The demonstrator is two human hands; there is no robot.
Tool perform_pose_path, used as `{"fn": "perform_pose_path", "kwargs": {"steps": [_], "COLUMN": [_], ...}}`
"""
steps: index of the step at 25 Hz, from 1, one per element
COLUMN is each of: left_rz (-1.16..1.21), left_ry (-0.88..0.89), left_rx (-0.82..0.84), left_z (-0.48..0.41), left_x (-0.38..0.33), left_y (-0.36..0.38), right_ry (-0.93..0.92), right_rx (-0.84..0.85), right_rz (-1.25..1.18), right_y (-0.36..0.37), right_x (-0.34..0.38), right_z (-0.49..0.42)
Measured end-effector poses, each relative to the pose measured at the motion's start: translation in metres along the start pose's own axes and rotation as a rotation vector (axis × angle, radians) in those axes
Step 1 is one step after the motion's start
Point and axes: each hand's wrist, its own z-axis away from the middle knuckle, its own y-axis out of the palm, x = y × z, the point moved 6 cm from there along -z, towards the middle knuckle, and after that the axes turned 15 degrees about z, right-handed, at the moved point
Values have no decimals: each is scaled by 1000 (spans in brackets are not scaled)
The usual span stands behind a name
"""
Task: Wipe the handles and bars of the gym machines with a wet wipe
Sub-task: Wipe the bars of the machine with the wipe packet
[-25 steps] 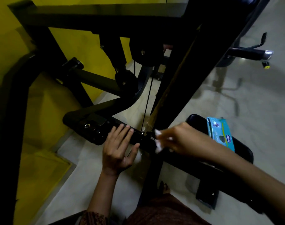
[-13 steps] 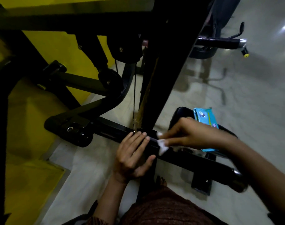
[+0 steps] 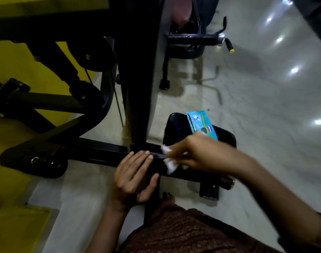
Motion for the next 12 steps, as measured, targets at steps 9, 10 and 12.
{"fn": "perform_pose_path", "kwargs": {"steps": [9, 10, 12], "left_rz": [78, 140, 311], "left_ry": [-70, -127, -269], "left_rx": [143, 161, 178], "left_z": [-31, -44, -74], "left_x": [-5, -5, -3], "left_y": [2, 5, 23], "right_ry": [45, 98, 231], "right_rx": [110, 39, -208], "right_rz": [-87, -130, -353], "right_y": [1, -3, -16], "right_x": [-59, -69, -93], "right_z": [56, 63, 77]}}
